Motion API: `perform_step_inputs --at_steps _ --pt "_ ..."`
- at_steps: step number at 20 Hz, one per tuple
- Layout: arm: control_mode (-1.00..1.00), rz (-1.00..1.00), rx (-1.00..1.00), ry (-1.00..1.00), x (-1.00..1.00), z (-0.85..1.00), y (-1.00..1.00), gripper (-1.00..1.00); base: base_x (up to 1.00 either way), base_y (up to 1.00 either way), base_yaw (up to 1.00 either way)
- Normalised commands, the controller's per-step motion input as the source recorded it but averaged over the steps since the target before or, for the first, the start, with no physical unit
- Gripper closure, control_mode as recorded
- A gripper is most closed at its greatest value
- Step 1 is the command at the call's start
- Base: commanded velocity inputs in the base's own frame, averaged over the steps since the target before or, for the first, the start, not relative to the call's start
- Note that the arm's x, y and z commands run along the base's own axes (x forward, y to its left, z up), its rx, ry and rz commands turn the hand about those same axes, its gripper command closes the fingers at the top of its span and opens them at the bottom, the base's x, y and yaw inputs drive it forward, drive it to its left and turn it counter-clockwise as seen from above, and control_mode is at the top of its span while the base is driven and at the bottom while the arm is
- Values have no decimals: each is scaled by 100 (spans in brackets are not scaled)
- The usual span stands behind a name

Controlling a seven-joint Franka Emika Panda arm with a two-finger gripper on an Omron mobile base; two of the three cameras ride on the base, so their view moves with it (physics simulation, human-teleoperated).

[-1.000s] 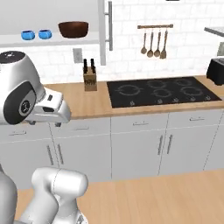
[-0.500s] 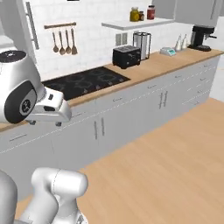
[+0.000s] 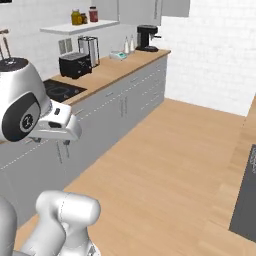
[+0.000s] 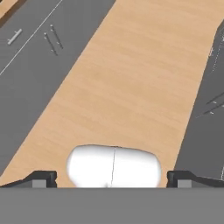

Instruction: Gather all objects into one cabinet and sort the glasses and bowls to opposite sides.

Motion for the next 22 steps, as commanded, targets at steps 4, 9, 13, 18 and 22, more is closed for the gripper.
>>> perform_step_inputs --at_steps 4,9,13,18,22 --pt "100 0 0 0 0 0 0 -100 52 0 -35" --pt "100 0 0 0 0 0 0 -100 65 8 -38" --pt "100 0 0 0 0 0 0 -100 85 29 -39" --pt "100 0 0 0 0 0 0 -100 99 45 -38" --pt "100 0 0 0 0 0 0 -100 100 57 -39"
